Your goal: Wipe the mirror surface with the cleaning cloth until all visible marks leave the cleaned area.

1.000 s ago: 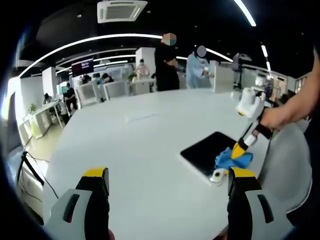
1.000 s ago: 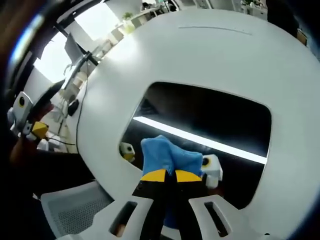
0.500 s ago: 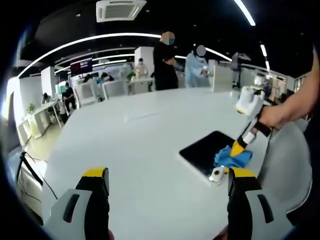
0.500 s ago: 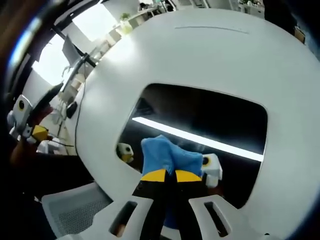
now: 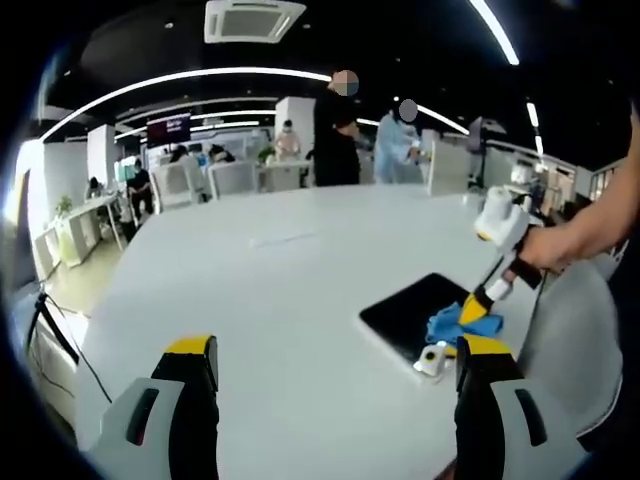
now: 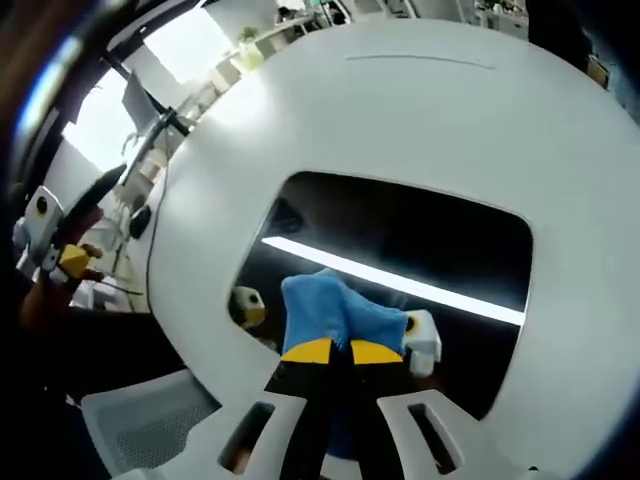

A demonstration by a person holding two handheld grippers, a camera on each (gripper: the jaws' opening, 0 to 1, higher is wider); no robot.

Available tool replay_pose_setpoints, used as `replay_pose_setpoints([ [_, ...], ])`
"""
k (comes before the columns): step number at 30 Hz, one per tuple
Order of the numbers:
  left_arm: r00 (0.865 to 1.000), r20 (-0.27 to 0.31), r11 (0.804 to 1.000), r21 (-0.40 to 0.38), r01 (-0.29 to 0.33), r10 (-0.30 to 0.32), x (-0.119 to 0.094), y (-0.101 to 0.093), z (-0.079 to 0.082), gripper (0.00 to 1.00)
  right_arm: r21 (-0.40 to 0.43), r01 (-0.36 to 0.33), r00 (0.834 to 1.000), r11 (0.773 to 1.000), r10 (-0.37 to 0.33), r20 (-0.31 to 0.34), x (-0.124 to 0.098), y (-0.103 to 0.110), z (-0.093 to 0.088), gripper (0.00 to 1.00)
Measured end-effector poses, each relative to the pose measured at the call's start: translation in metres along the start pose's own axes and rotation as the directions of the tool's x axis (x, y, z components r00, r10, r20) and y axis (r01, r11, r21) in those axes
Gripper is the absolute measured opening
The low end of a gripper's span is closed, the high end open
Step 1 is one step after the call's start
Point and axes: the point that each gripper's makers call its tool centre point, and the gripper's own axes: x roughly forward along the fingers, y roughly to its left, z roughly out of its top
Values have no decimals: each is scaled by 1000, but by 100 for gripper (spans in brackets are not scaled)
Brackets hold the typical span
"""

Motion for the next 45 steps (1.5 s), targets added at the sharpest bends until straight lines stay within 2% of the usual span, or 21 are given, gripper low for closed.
replay_pose_setpoints([
  [4,1000,7,1000,-2,-4,4,0,4,2,100,-2,11,1000,1000,-11,7,1,-3,5,0],
  [8,1000,-13,1000,-5,-2,2,0,4,-3,100,-2,36,999,999,-36,28,3,-7,16,0],
  [17,1000,-17,1000,-15,2,-2,0,1,-9,100,-9,49,998,999,-49,31,10,-15,36,0],
  [30,1000,-16,1000,-11,3,-4,4,4,-4,100,4,66,997,998,-66,48,20,-31,72,0],
  [39,1000,-21,1000,-19,-3,2,4,5,-4,100,-6,72,996,997,-72,46,25,-36,86,0],
  [45,1000,-28,1000,-16,-8,8,3,6,-4,100,-4,71,996,997,-71,45,26,-36,87,0],
])
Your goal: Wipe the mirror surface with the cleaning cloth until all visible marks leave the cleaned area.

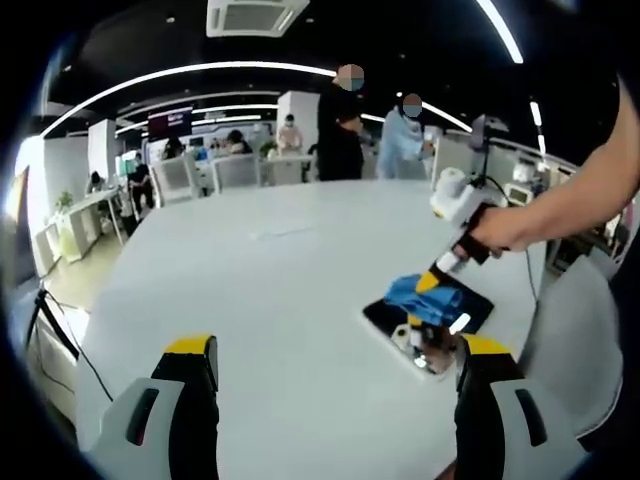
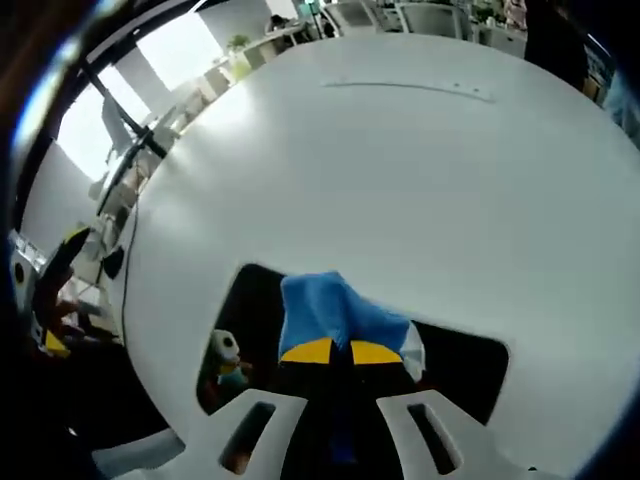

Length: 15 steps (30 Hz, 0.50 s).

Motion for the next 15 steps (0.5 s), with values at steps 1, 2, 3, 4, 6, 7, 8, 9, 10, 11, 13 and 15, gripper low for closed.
replay_pose_setpoints([
  [1,1000,0,1000,4,0,0,0,0,0,100,-1,0,1000,1000,0,0,0,0,0,0],
  [2,1000,2,1000,4,0,0,0,0,0,100,-3,0,1000,1000,0,0,0,0,0,0],
  [3,1000,6,1000,1,-2,2,0,1,1,100,-5,0,1000,1000,0,0,0,0,0,0],
  [4,1000,8,1000,-1,-1,1,0,0,1,100,-6,1,1000,1000,-1,-1,-1,0,0,0],
  [6,1000,9,1000,-1,1,-1,1,-1,1,100,-9,4,1000,1000,-4,4,0,0,1,0],
  [7,1000,10,1000,0,4,-4,1,-2,2,100,-4,7,1000,1000,-7,2,1,-1,3,0],
  [8,1000,10,1000,0,6,-6,2,-3,2,100,-6,8,1000,1000,-8,7,1,-1,5,0],
  [9,1000,10,1000,1,7,-7,2,-3,2,100,-7,12,1000,1000,-12,9,2,-2,7,0],
  [10,1000,9,1000,1,8,-8,2,-3,2,100,-1,12,1000,1000,-12,7,3,-2,7,0],
  [11,1000,9,1000,2,9,-9,2,-3,2,100,4,12,1000,1000,-12,6,2,-2,7,0],
  [13,1000,11,1000,0,9,-9,2,-2,2,100,5,12,1000,1000,-12,5,3,-2,7,0],
  [15,1000,12,1000,2,8,-8,2,-1,3,100,2,12,1000,1000,-12,5,3,-3,7,0],
])
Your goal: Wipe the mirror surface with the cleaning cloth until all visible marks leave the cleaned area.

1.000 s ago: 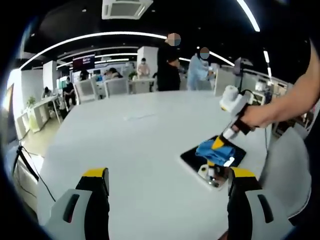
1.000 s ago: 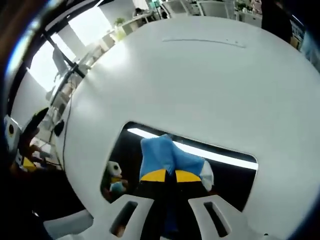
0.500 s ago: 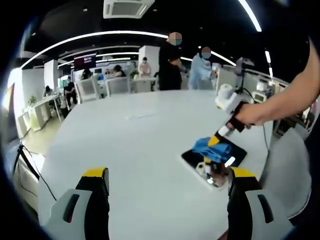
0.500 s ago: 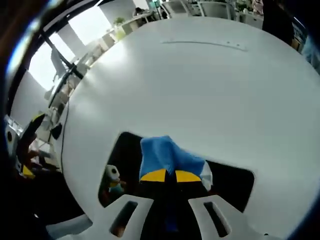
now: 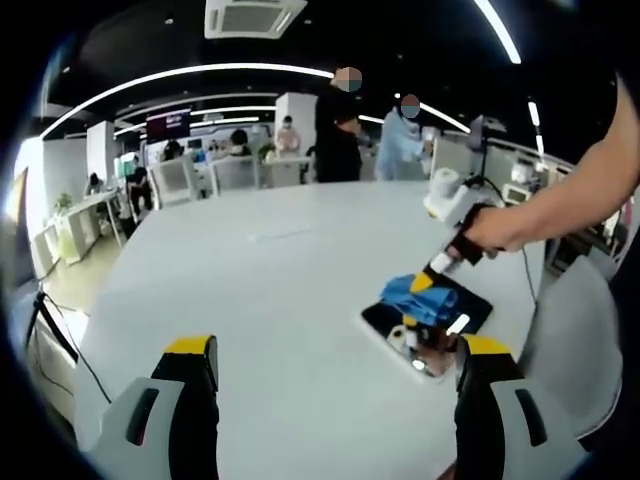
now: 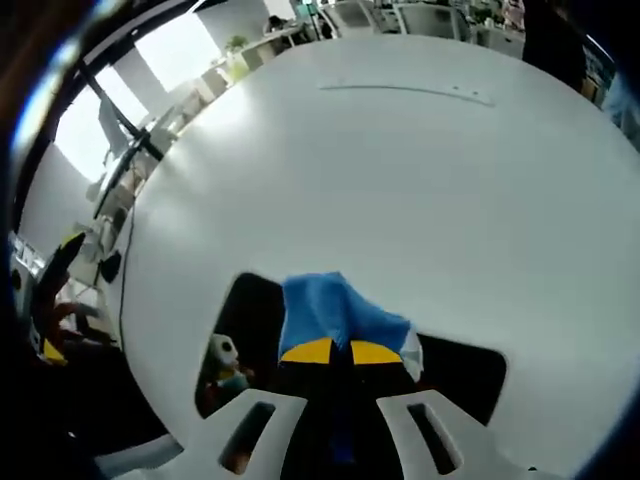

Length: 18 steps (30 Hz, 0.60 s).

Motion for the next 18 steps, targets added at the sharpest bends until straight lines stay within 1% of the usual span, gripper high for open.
replay_pose_setpoints([
  [5,1000,5,1000,0,-3,3,0,2,3,100,-4,-1,1000,1000,1,3,0,0,0,0],
  [9,1000,4,1000,1,4,-4,0,1,3,100,-8,-4,1000,1000,4,3,0,0,0,0],
  [12,1000,16,1000,0,14,-14,1,-2,7,100,-18,-3,1000,1000,3,0,-1,0,0,0],
  [18,1000,13,1000,-4,23,-23,3,-4,7,100,-20,3,1000,1000,-3,2,-3,-2,-1,0],
])
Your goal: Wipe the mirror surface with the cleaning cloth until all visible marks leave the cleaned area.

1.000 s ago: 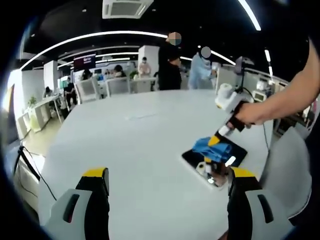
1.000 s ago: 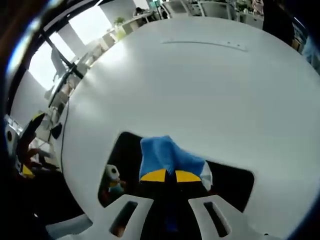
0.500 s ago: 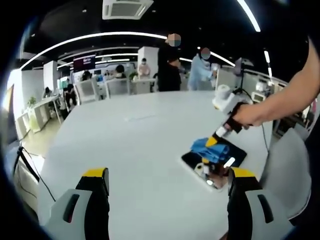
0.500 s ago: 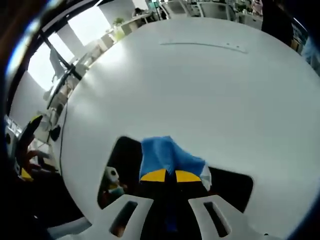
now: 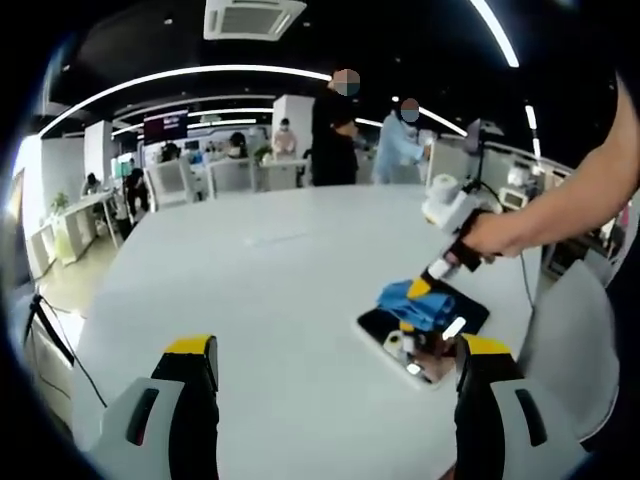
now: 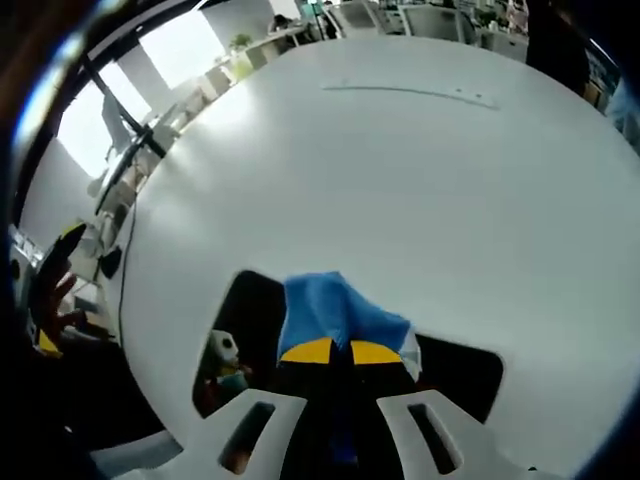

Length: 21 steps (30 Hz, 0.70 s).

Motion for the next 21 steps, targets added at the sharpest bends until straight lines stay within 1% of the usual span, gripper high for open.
replay_pose_setpoints([
  [3,1000,8,1000,-1,-2,2,-1,1,3,100,5,1,1000,1000,-1,0,1,-4,1,0],
  [16,1000,4,1000,4,-16,16,0,3,3,100,6,10,1000,1000,-10,1,-2,-8,-1,0],
  [21,1000,1,1000,6,-15,15,-2,2,3,100,4,20,1000,1000,-20,-1,-4,-14,-2,0],
])
